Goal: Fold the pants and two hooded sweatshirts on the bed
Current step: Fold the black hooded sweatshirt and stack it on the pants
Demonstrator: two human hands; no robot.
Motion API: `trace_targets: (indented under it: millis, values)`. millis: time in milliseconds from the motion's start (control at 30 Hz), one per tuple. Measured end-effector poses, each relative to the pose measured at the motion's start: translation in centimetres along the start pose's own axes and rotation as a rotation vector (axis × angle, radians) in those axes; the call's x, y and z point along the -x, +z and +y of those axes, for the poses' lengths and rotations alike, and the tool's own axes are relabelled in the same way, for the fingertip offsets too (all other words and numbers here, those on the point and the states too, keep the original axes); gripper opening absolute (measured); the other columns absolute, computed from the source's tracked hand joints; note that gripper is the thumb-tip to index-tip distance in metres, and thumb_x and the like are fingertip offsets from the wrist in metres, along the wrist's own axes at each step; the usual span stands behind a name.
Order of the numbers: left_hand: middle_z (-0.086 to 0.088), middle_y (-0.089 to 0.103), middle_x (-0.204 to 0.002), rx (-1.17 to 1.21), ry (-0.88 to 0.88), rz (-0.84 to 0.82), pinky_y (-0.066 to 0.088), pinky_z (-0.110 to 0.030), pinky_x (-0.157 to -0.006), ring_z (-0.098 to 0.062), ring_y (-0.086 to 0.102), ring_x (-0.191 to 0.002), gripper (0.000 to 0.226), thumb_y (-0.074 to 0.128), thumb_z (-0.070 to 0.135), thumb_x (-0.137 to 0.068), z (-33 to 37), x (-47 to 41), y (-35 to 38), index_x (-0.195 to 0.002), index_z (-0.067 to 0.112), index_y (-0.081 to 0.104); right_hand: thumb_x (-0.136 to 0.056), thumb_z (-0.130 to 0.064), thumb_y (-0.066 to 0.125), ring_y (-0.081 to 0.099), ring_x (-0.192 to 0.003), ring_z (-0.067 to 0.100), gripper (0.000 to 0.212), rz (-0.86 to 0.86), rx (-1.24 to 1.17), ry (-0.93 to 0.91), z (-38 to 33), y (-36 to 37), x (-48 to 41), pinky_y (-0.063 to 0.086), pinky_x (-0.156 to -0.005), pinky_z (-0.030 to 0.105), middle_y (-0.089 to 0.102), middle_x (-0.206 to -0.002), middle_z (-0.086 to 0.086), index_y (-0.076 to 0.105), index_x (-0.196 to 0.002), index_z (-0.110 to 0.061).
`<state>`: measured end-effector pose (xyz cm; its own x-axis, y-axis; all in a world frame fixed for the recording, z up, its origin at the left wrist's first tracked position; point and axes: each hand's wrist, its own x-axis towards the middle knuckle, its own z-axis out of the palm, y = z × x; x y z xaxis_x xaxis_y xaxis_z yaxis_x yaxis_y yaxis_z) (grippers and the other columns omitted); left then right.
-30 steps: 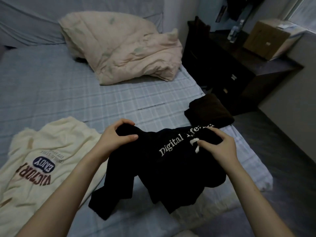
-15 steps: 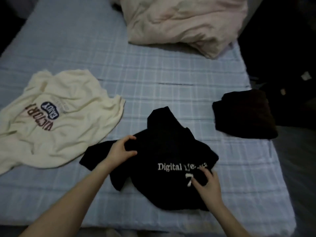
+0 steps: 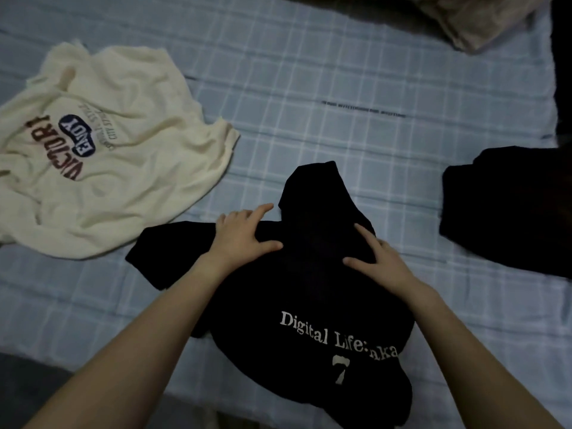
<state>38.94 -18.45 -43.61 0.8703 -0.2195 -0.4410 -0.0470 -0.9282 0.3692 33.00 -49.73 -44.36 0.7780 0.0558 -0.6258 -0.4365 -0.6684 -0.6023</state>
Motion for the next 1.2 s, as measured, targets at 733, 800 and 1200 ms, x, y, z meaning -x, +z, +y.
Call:
trace_targets:
  millis: [733, 800, 1200]
  values:
    - [0.012, 0.074, -0.089, 0.87, 0.274, 0.22, 0.049, -0.016, -0.075, 0.001, 0.068, -0.082, 0.015, 0.067, 0.016, -0.092, 7.7, -13.2, -18.5, -0.103, 0.026, 0.071, -0.078, -0.012, 0.083, 0.056, -0.111, -0.009, 0.053, 0.606, -0.174, -0.581, -17.2, -20.3, -8.2, 0.037, -0.093, 0.002, 0.066, -0.123, -0.007, 0.066, -0.128, -0.022]
    - [0.001, 0.064, -0.125, 0.64, 0.234, 0.307, 0.041, -0.022, -0.099, -0.011, 0.059, -0.117, 0.043, 0.07, 0.022, -0.091, 8.1, -16.6, -18.8, -0.132, 0.019, 0.059, -0.085, -0.02, 0.077, 0.052, -0.126, 0.009, 0.063, 0.587, -0.109, -0.483, -17.3, -21.5, -11.2, 0.037, -0.097, 0.008, 0.057, -0.138, 0.002, 0.052, -0.143, -0.028]
    - [0.0, 0.018, -0.164, -0.242, 0.236, 0.128, 0.0, -0.046, -0.122, -0.02, 0.01, -0.152, 0.067, 0.014, 0.05, -0.097, 9.3, -9.9, 9.0, -0.155, 0.02, 0.023, -0.099, -0.051, 0.022, 0.016, -0.153, 0.025, 0.059, 0.458, 0.485, -0.137, 1.4, 2.1, -8.3, 0.008, -0.122, 0.045, 0.027, -0.164, 0.001, 0.027, -0.156, -0.035]
